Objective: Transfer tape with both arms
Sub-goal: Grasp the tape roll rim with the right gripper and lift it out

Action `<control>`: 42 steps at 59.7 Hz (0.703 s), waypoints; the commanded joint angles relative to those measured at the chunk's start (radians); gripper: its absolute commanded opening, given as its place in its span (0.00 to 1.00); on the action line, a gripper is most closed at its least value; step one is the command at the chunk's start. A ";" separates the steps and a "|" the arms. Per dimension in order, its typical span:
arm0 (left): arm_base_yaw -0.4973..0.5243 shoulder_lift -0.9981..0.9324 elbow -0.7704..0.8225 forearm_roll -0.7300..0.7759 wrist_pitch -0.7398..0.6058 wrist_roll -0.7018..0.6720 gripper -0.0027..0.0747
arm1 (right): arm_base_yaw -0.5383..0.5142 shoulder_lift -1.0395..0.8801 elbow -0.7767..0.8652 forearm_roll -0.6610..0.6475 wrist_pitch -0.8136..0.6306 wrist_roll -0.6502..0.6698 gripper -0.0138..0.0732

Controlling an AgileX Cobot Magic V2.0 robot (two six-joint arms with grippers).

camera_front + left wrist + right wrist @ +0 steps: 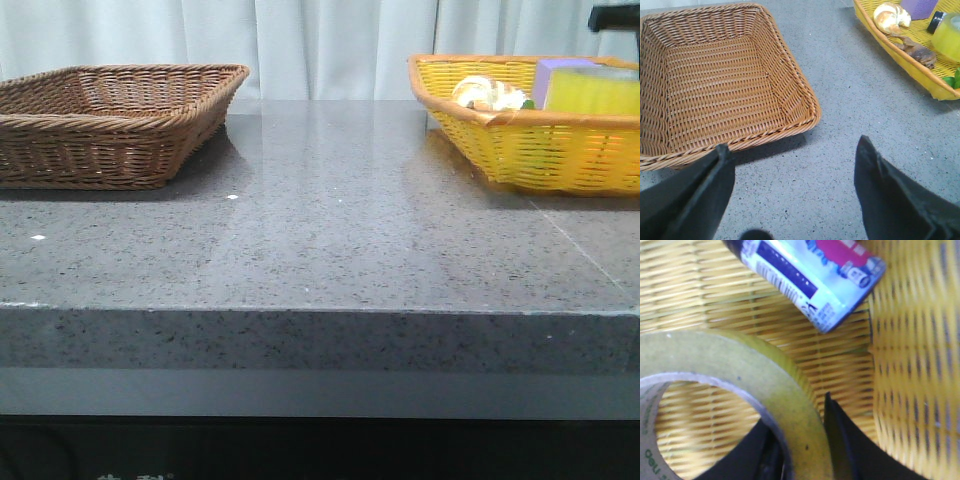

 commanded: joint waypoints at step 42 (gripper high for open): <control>-0.009 0.001 -0.035 -0.010 -0.076 0.001 0.67 | 0.085 -0.371 -0.037 0.069 0.030 -0.109 0.37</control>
